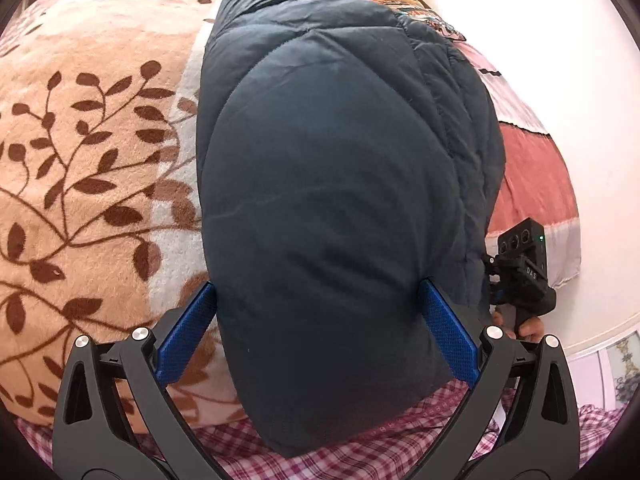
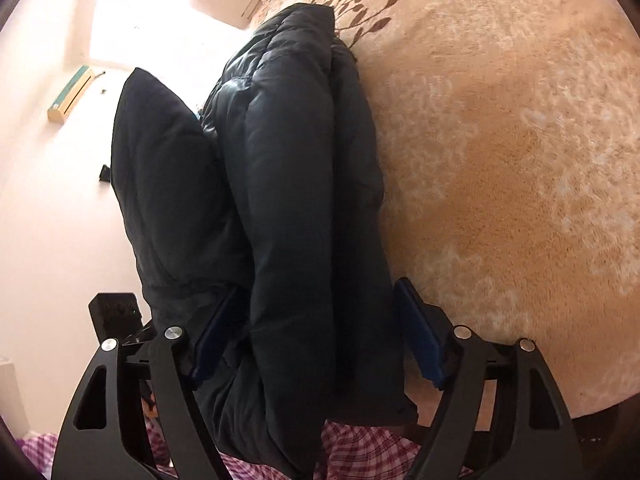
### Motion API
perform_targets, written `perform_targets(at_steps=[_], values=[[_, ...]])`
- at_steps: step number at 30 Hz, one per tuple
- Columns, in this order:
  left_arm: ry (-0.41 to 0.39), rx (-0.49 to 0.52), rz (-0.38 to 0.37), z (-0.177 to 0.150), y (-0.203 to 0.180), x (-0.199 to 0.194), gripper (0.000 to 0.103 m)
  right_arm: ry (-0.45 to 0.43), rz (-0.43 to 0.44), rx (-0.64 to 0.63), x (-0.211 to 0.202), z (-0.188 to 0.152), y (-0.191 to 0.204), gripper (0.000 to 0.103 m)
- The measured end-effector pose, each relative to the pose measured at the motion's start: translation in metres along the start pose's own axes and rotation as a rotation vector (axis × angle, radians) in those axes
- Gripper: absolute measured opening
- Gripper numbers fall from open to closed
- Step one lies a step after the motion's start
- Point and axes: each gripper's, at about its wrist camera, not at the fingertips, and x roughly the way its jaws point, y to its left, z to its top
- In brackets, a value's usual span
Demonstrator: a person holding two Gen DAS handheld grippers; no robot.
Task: Fold large clothes
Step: 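Open both tools and withdraw them from the folded jacket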
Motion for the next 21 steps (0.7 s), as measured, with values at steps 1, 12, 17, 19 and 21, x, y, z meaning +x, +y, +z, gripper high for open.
perform_targets(at_steps=[1, 12, 17, 19, 21], values=[[0.000, -0.001, -0.006, 0.000, 0.000, 0.001, 0.099, 0.009, 0.004, -0.009, 0.002, 0.001, 0.001, 0.068], [-0.160, 0.165, 0.075, -0.005, -0.025, -0.020, 0.073, -0.062, -0.003, -0.147, 0.015, -0.006, 0.034, 0.025], [-0.242, 0.195, 0.133, 0.022, -0.020, -0.035, 0.071, -0.105, -0.061, -0.264, 0.031, -0.009, 0.067, 0.023], [-0.268, 0.197, 0.157, 0.035, -0.013, -0.039, 0.071, -0.117, -0.078, -0.294, 0.045, 0.001, 0.080, 0.022], [-0.297, 0.187, 0.186, 0.052, -0.002, -0.042, 0.071, -0.119, -0.084, -0.312, 0.058, 0.008, 0.091, 0.022]])
